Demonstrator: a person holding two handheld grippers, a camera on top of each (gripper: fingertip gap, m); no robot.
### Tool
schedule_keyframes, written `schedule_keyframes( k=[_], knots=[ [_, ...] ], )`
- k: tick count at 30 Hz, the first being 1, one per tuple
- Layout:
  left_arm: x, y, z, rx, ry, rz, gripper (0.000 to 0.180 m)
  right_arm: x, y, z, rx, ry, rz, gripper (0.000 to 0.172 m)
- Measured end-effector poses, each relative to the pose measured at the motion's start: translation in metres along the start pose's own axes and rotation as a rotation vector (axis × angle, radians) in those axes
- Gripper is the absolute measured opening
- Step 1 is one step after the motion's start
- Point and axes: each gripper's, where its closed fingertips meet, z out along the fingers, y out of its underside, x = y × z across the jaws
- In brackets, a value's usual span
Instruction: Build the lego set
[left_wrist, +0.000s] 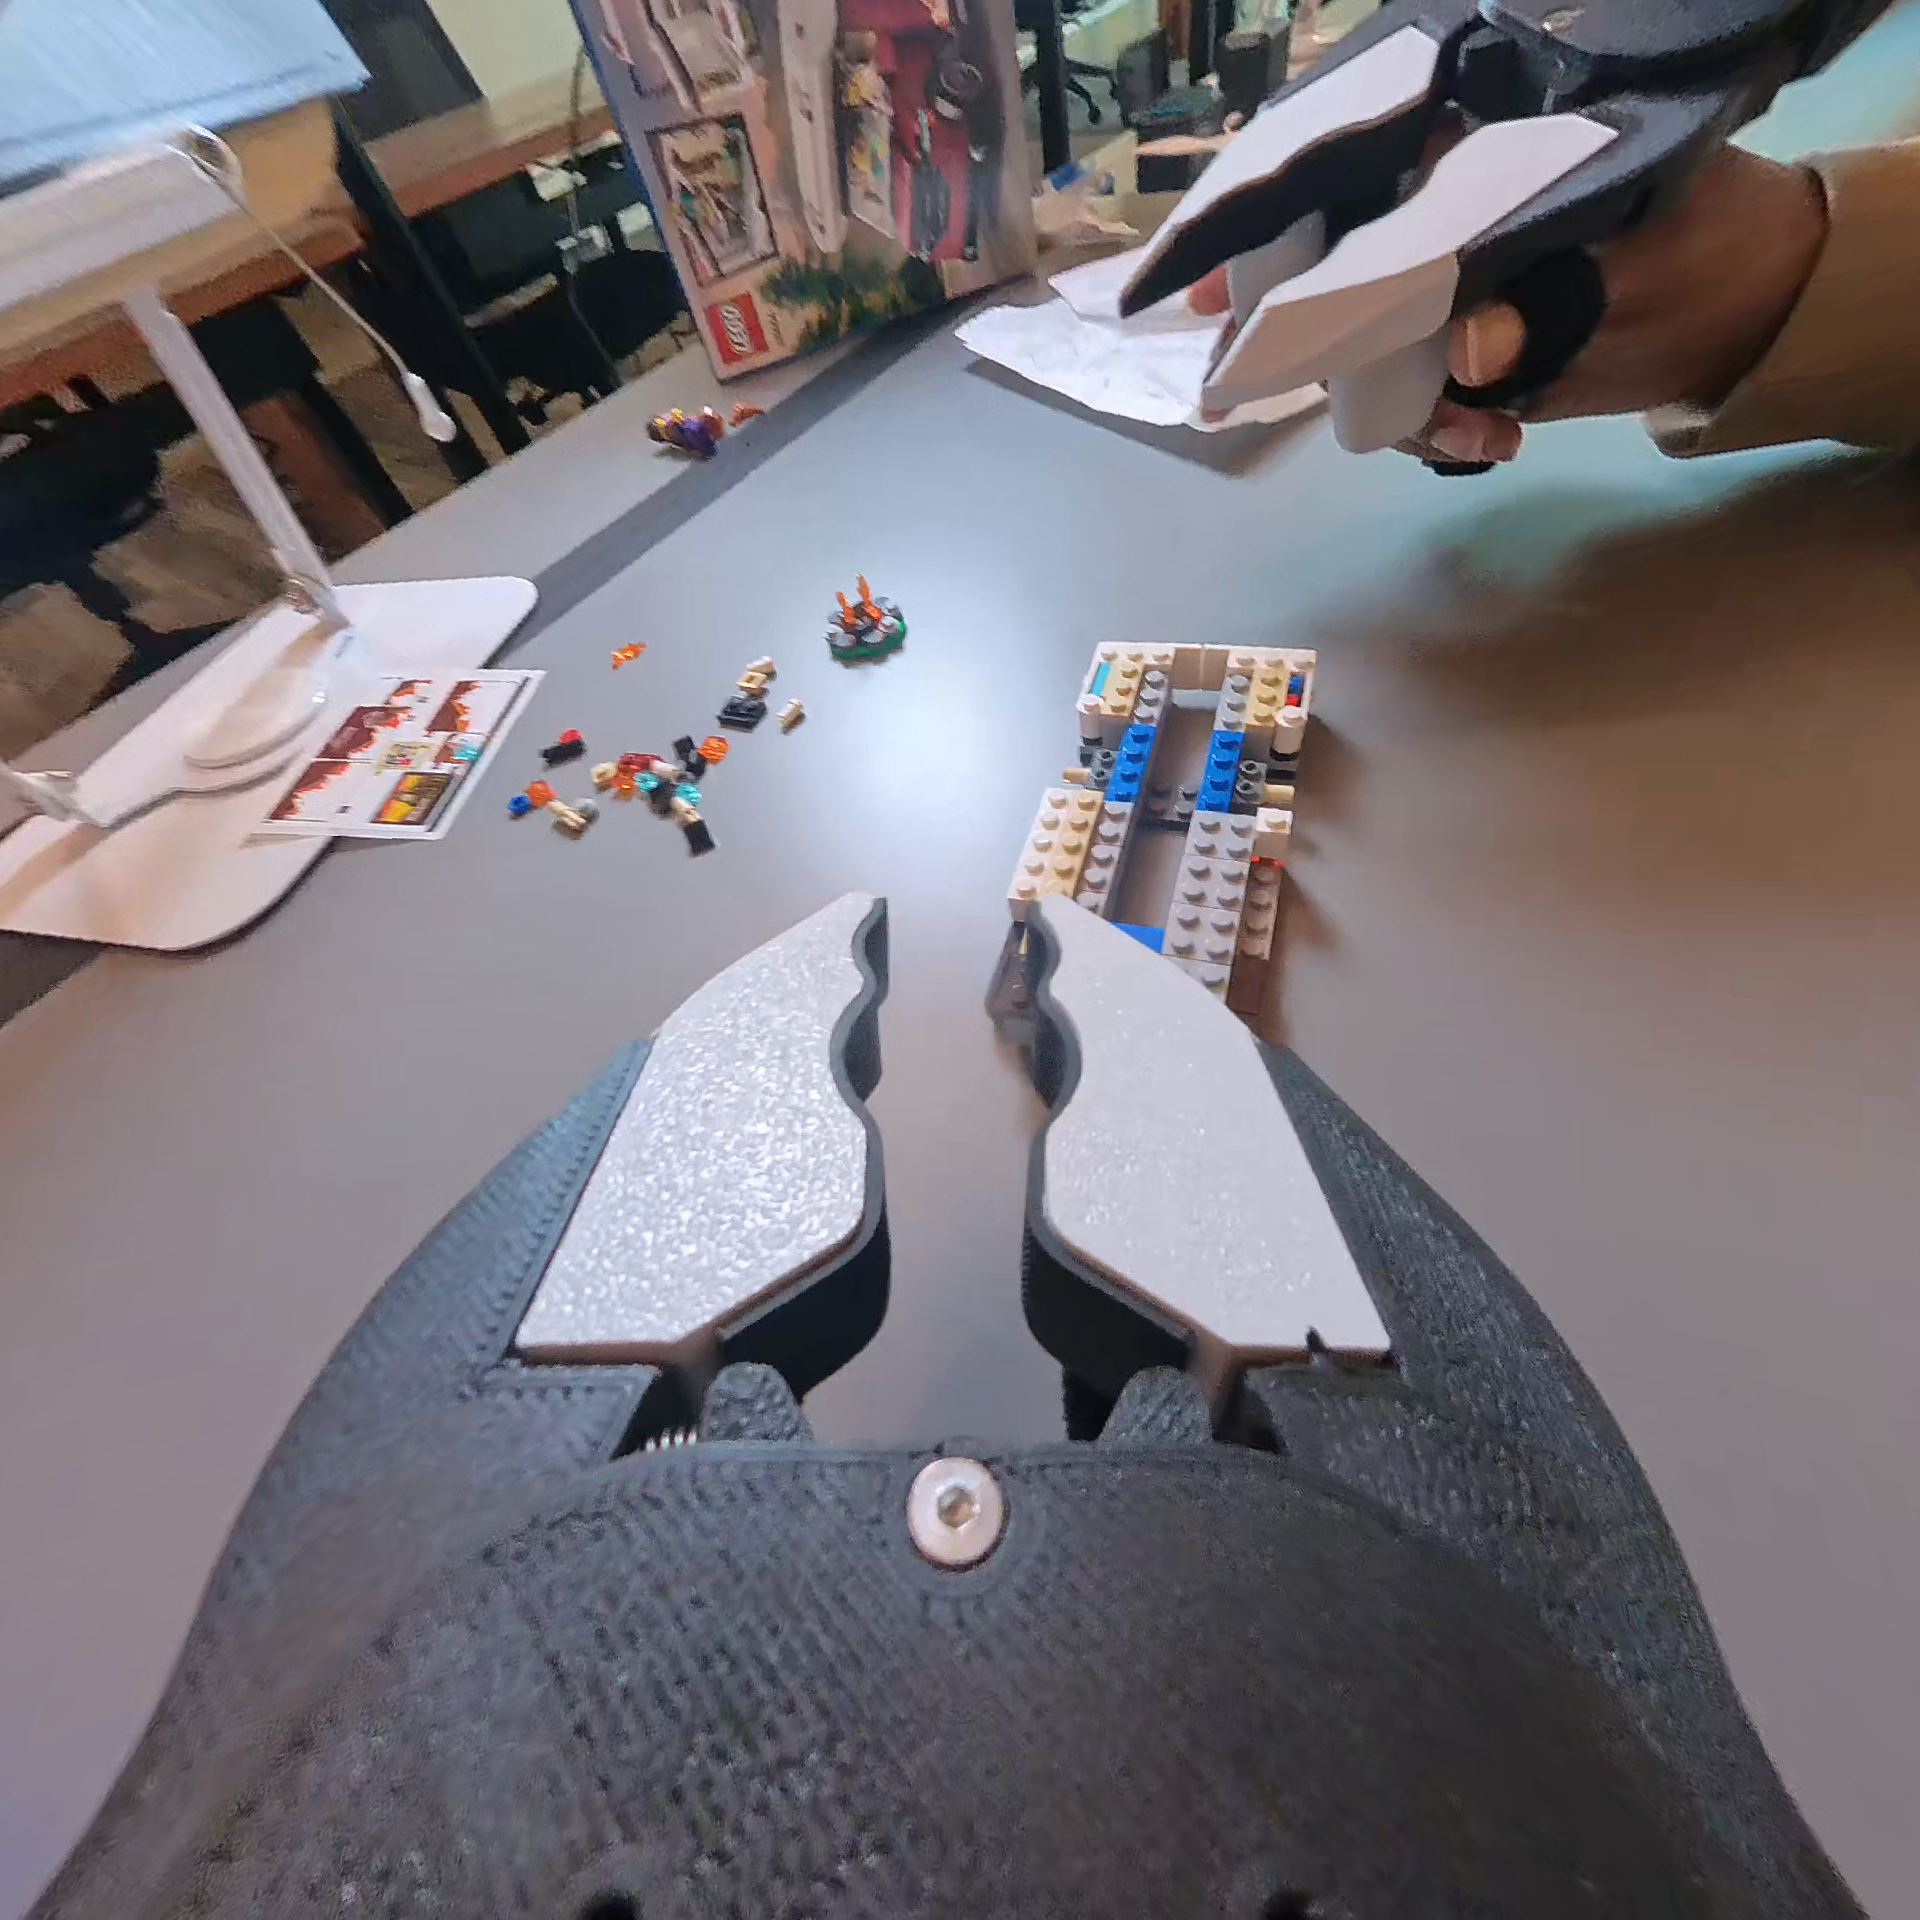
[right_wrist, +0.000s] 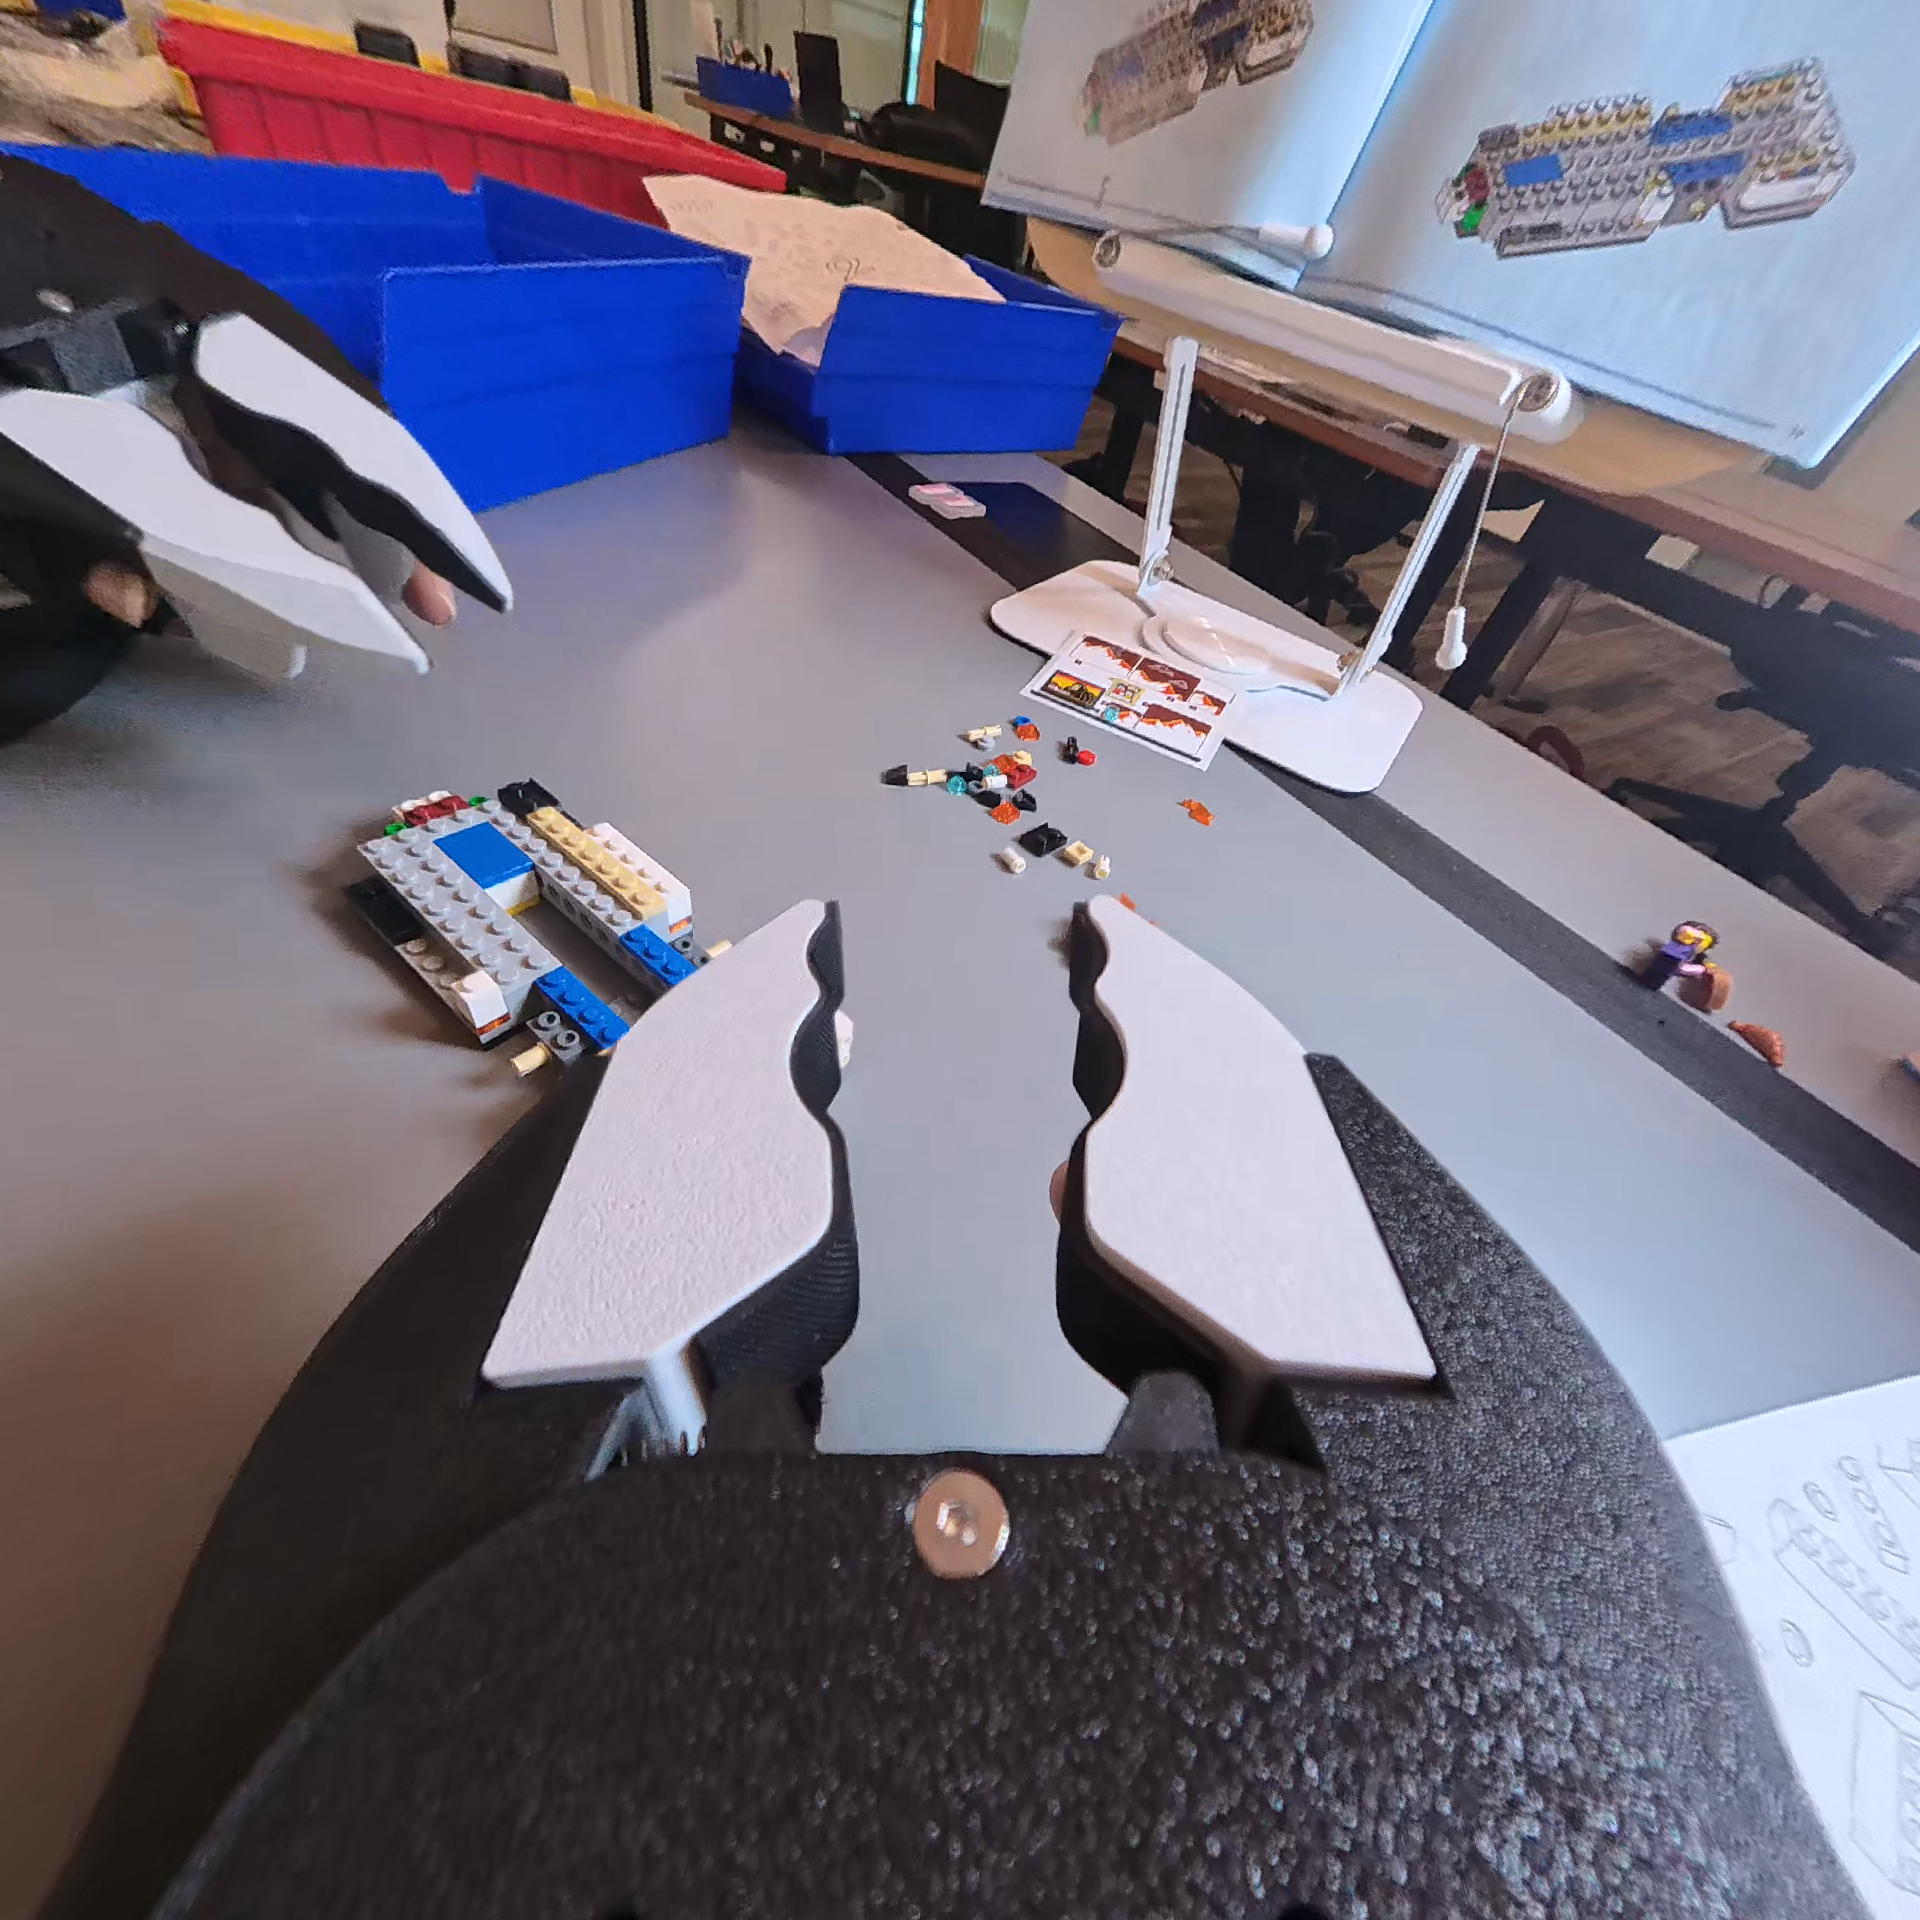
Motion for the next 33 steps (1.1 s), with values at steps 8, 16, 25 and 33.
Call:
schedule_keyframes(
  k=[8, 16, 25, 33],
  knots=[
    [-0.02, -0.029, -0.026, 0.167, -0.099, -0.044, 0.0, 0.001, -0.012, -0.002, 0.104, 0.067, -0.016, 0.027],
    [-0.071, -0.06, -0.038, 0.313, -0.332, 0.014, 0.0, 0.028, -0.049, 0.003, 0.157, 0.182, -0.103, 0.0],
    [-0.147, -0.116, -0.038, 0.461, -0.405, -0.123, 0.0, 0.106, -0.133, 0.059, 0.215, 0.33, -0.152, 0.01],
    [-0.174, -0.079, -0.048, 0.396, -0.486, -0.225, 0.001, 0.175, -0.131, 0.129, 0.086, 0.391, -0.111, 0.055]
  ],
)
